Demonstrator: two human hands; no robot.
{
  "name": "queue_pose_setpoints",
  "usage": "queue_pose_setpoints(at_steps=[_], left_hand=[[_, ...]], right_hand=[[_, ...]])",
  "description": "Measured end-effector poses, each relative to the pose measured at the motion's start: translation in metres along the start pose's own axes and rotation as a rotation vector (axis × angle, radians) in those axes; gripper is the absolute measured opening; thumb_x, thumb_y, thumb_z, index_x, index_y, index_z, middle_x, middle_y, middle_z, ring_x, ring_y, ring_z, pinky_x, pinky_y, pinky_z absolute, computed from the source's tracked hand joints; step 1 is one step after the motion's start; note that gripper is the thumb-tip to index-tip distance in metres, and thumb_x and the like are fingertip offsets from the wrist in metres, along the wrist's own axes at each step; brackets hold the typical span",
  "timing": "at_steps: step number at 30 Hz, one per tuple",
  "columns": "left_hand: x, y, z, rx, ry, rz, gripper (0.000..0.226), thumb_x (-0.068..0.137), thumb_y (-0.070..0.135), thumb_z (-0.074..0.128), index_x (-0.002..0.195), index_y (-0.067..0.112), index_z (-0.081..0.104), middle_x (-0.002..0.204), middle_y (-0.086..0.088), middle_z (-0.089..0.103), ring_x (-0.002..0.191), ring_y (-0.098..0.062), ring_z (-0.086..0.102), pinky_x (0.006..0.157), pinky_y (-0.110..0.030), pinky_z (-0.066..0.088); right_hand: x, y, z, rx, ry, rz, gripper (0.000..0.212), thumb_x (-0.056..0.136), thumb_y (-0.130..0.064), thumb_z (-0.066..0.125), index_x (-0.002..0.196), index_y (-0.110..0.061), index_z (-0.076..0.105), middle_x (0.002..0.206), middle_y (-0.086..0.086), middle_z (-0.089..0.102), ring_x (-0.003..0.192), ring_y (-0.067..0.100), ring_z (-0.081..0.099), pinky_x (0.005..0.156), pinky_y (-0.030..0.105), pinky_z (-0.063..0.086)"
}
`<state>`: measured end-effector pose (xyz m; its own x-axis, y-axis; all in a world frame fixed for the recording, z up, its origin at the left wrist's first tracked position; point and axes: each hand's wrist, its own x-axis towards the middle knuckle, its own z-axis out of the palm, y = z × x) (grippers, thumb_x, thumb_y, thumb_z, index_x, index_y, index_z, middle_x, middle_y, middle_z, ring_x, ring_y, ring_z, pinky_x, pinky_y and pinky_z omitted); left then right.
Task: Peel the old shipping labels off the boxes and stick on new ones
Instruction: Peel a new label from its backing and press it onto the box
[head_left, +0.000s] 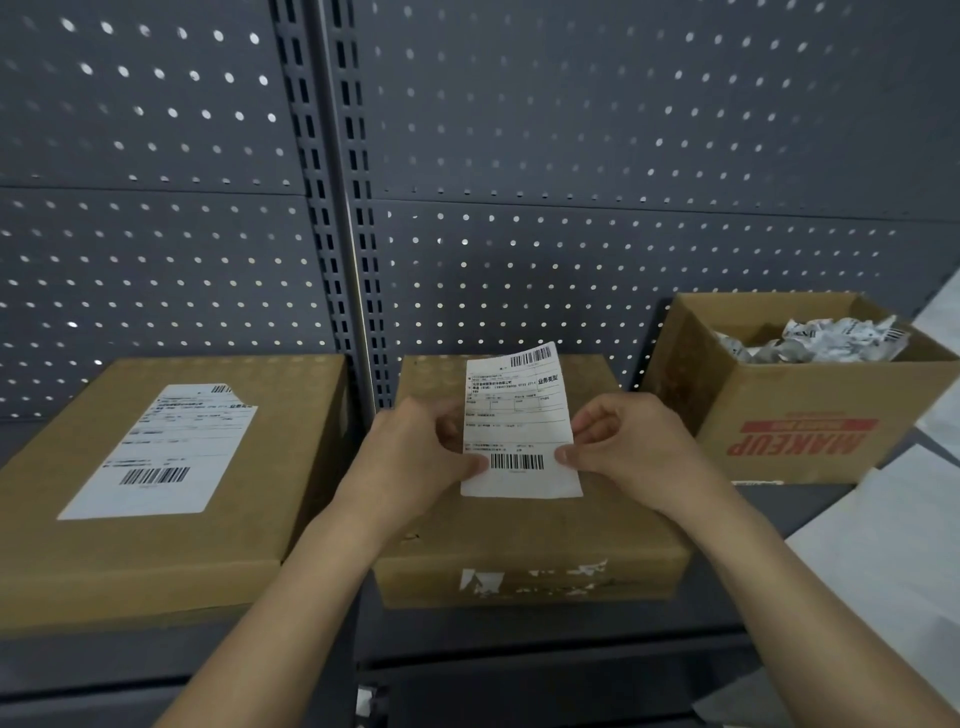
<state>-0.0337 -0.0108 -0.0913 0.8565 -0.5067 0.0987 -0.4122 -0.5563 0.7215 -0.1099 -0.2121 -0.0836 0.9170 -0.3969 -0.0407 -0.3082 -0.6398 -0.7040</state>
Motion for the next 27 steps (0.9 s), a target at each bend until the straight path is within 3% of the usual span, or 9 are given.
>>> queue_pose_setpoints(at_steps=[3,6,10,12,15,20,27], left_hand=[[0.001,-0.003,0.001,0.006,-0.003,-0.002,0.058,0.079,0.024,0.079,0.131,0.036,0.055,0.089,0.03,0.052,0.084,0.014,0.047,0.071,-0.006,0.034],[0.002,-0.006,0.0,0.042,-0.02,-0.013,0.064,0.08,0.027,0.078,0.138,0.031,0.051,0.1,0.025,0.053,0.091,0.008,0.047,0.076,-0.008,0.035],[0.002,-0.006,-0.001,0.145,-0.052,0.011,0.062,0.08,0.039,0.076,0.136,0.031,0.053,0.125,0.013,0.054,0.109,-0.003,0.043,0.093,-0.02,0.037],[0.001,-0.006,0.001,0.19,-0.063,0.03,0.063,0.076,0.047,0.076,0.134,0.031,0.055,0.123,0.014,0.052,0.113,-0.006,0.045,0.096,-0.025,0.04],[0.0,-0.007,0.003,0.247,-0.086,0.07,0.067,0.074,0.052,0.075,0.133,0.029,0.055,0.117,0.017,0.048,0.111,-0.007,0.047,0.096,-0.028,0.044],[0.0,-0.012,-0.004,0.288,-0.197,0.124,0.073,0.08,0.051,0.07,0.144,0.027,0.045,0.125,0.017,0.042,0.116,-0.006,0.044,0.102,-0.025,0.04],[0.001,-0.013,-0.008,0.418,-0.16,0.171,0.066,0.082,0.061,0.061,0.141,0.038,0.044,0.129,0.018,0.037,0.126,-0.006,0.03,0.103,-0.028,0.035]], right_hand=[[-0.005,-0.003,0.003,-0.185,0.059,-0.037,0.033,0.076,-0.038,0.08,0.102,-0.026,0.063,0.088,-0.011,0.062,0.08,0.002,0.058,0.064,0.021,0.048],[-0.007,-0.003,0.002,-0.223,0.092,-0.026,0.056,0.077,-0.042,0.078,0.124,-0.025,0.054,0.094,-0.008,0.062,0.081,0.004,0.056,0.059,0.02,0.041],[-0.01,-0.003,0.002,-0.183,0.051,-0.163,0.022,0.077,-0.042,0.078,0.088,-0.031,0.063,0.079,-0.014,0.061,0.073,-0.003,0.056,0.056,0.013,0.04],[-0.011,-0.002,0.006,-0.151,-0.028,-0.226,0.018,0.076,-0.04,0.079,0.079,-0.031,0.064,0.076,-0.011,0.063,0.071,-0.001,0.057,0.059,0.015,0.045],[-0.007,0.001,0.01,-0.131,-0.132,-0.301,0.014,0.077,-0.037,0.079,0.077,-0.028,0.067,0.078,-0.01,0.061,0.071,-0.002,0.053,0.062,0.014,0.044],[-0.001,0.015,-0.001,-0.059,-0.231,-0.333,0.021,0.068,-0.032,0.085,0.082,-0.028,0.071,0.081,-0.012,0.059,0.074,-0.003,0.051,0.068,0.013,0.041],[0.006,0.017,-0.002,-0.067,-0.208,-0.372,0.014,0.075,-0.035,0.08,0.084,-0.03,0.071,0.087,-0.01,0.059,0.078,0.002,0.052,0.072,0.018,0.045]])
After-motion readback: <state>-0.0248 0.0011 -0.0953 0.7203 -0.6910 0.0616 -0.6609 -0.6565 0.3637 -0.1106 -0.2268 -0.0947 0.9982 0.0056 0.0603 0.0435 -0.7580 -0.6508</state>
